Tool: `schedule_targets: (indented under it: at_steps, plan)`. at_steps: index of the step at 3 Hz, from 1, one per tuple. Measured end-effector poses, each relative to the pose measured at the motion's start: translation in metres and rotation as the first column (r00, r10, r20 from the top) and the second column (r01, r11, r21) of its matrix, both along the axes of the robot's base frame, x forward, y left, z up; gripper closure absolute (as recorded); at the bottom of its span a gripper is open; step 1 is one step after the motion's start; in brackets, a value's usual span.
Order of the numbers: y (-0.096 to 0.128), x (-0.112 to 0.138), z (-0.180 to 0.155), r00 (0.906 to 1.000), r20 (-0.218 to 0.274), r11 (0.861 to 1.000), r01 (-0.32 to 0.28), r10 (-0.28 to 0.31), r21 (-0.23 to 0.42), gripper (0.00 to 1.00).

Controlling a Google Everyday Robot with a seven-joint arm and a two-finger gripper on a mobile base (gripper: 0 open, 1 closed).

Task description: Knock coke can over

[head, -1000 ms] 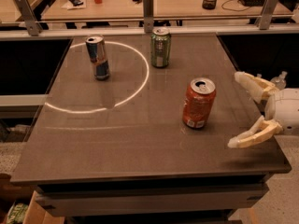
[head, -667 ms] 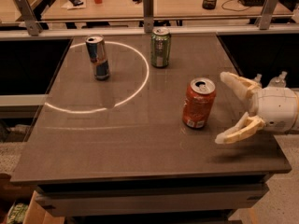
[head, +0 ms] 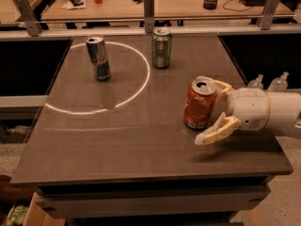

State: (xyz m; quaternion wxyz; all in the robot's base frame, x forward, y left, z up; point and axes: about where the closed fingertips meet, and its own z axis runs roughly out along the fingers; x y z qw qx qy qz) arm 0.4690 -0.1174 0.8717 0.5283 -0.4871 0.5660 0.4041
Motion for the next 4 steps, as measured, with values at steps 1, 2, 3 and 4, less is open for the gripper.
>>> schedule_targets:
  at_steps: [1,2,3,4]
  plan:
    - [0.014,0.002,-0.002,0.9994,-0.017,1.0,-0.029,0.029,0.013,0.18]
    - [0.019,0.002,-0.003,0.9987,-0.025,0.999,-0.044,0.044,0.024,0.41]
    - [0.017,0.005,0.004,0.9986,0.015,0.999,-0.051,0.051,0.005,0.64]
    - [0.019,0.013,0.043,0.9803,0.18,0.995,-0.07,0.081,-0.067,0.88]
